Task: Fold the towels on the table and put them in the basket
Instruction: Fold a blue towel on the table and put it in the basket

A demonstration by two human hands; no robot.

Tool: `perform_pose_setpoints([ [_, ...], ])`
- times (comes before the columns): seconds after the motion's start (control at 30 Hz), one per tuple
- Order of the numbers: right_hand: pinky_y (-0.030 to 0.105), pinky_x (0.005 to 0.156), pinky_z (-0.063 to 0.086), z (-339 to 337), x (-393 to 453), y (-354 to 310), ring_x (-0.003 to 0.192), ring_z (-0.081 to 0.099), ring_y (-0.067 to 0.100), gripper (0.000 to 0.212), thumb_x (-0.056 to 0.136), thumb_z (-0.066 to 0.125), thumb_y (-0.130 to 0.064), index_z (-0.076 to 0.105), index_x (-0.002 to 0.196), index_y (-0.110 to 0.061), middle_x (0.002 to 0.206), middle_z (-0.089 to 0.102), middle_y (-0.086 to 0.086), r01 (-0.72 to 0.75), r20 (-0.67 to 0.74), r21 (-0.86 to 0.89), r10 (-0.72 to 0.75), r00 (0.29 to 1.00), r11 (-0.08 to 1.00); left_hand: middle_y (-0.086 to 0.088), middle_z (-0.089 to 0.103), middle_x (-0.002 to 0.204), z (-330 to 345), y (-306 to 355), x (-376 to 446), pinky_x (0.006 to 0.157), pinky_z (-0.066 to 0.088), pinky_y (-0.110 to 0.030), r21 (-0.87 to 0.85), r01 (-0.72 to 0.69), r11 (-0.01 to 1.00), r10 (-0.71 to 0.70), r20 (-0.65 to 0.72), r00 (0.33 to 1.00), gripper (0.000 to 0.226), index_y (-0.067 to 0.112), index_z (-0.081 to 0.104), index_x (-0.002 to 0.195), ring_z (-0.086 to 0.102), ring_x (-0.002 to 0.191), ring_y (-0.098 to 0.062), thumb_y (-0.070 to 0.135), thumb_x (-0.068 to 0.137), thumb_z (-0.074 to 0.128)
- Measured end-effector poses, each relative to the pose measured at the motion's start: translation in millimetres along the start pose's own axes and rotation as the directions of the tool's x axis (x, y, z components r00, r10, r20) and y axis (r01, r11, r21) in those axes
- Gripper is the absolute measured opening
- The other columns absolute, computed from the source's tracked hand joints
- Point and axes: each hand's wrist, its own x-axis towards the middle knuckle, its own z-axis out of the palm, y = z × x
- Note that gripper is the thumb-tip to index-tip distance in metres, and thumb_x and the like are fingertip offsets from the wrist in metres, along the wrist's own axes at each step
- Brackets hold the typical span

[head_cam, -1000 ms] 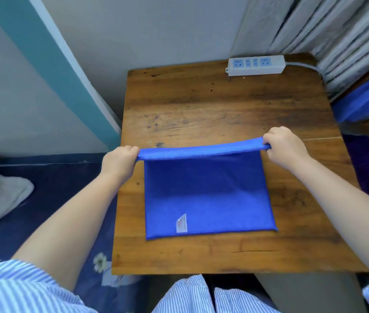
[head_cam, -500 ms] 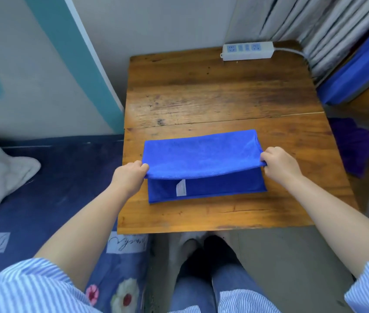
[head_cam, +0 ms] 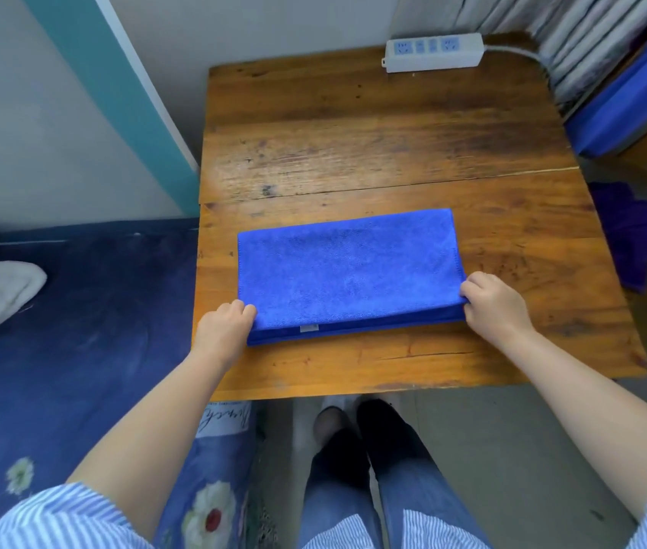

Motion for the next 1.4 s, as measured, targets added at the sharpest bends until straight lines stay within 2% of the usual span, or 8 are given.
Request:
perform_pose_setpoints([
  [0.23,0.009,0.044,0.003,17,-4,-6,0.041,0.05,0.035,0.018,0.044,0.051,0.017,0.044,0.053,0.003,0.058,0.05,0.023,0.025,-0.158,0.083,-0.012,0.987,0.996,-0.01,0.051,0.107,27,13,0,0.07,0.041,-0.035,-0.247,0.095,0.964,-0.104,-0.025,0.994,0.015,0.007,0.048,0.103,0.049,0.103,-0.029,0.015,0.093,0.04],
  [0.4,0.029,0.036,0.04,26,-4,-5,0.049,0.054,0.038,0.034,0.037,0.065,0.024,0.049,0.06,0.006,0.063,0.053,0.025,-0.003,-0.126,0.03,0.007,0.992,1.0,-0.013,0.05,0.054,52,12,2,0.034,0.023,-0.021,-0.258,-0.032,0.966,-0.045,-0.284,0.958,0.028,0.004,0.048,0.059,0.051,0.045,-0.032,-0.001,0.056,0.075],
  [0.57,0.034,0.043,0.046,24,-10,7,0.052,0.056,0.041,0.018,0.053,0.045,0.021,0.05,0.065,0.009,0.068,0.054,0.028,0.033,-0.168,0.097,-0.016,0.986,0.995,-0.011,0.045,0.048,69,11,1,0.026,0.027,-0.02,-0.215,-0.134,0.967,0.002,-0.523,0.852,0.004,0.01,0.029,0.067,0.045,0.033,-0.027,0.011,0.066,0.032],
  [0.77,0.031,0.042,0.048,27,-23,12,0.053,0.059,0.039,0.031,0.063,0.027,-0.009,0.051,0.066,0.009,0.071,0.058,0.026,0.034,-0.22,0.145,-0.001,0.976,0.989,-0.012,0.046,0.048,79,10,3,0.022,0.027,-0.02,-0.261,-0.133,0.956,-0.038,-0.56,0.828,0.004,0.009,0.029,0.068,0.045,0.032,-0.028,0.011,0.065,0.032],
  [1.0,0.029,0.046,0.047,32,-44,8,0.053,0.058,0.032,0.019,0.059,0.03,-0.004,0.049,0.062,-0.001,0.064,0.057,0.019,0.145,-0.093,-0.092,-0.154,0.984,0.985,-0.008,0.046,0.052,71,-3,5,0.026,0.022,-0.017,-0.111,-0.15,0.982,0.083,-0.463,0.883,0.013,0.008,0.042,0.057,0.05,0.038,-0.025,0.02,0.062,0.036],
  [1.1,0.03,0.051,0.044,27,-45,6,0.055,0.06,0.032,0.027,0.058,0.029,-0.003,0.056,0.057,-0.001,0.064,0.058,0.017,0.152,-0.028,-0.188,-0.16,0.987,0.97,-0.011,0.049,0.056,66,-5,2,0.036,0.023,-0.018,-0.038,-0.211,0.977,0.173,-0.442,0.88,0.018,0.007,0.048,0.06,0.052,0.043,-0.028,0.015,0.056,0.063],
  [1.2,0.033,0.062,0.028,18,-50,-3,0.06,0.062,0.03,0.027,0.056,0.029,-0.002,0.056,0.055,-0.004,0.069,0.063,0.016,0.112,-0.065,-0.242,-0.131,0.989,0.964,-0.012,0.046,0.072,64,-5,-6,0.045,0.026,-0.024,-0.004,-0.23,0.973,0.191,-0.545,0.816,0.012,0.009,0.044,0.064,0.046,0.057,-0.028,0.02,0.06,0.042],
  [1.4,0.047,0.095,0.032,24,-29,-63,0.108,0.048,0.029,0.029,0.073,0.04,-0.016,0.065,0.082,-0.004,0.109,0.063,0.016,0.016,-0.21,-0.073,-0.031,0.977,0.997,-0.012,0.042,0.113,39,46,10,0.078,0.036,-0.037,-0.199,-0.267,0.943,0.063,-0.68,0.731,0.025,0.01,0.046,0.096,0.042,0.099,-0.029,0.023,0.077,0.037],
])
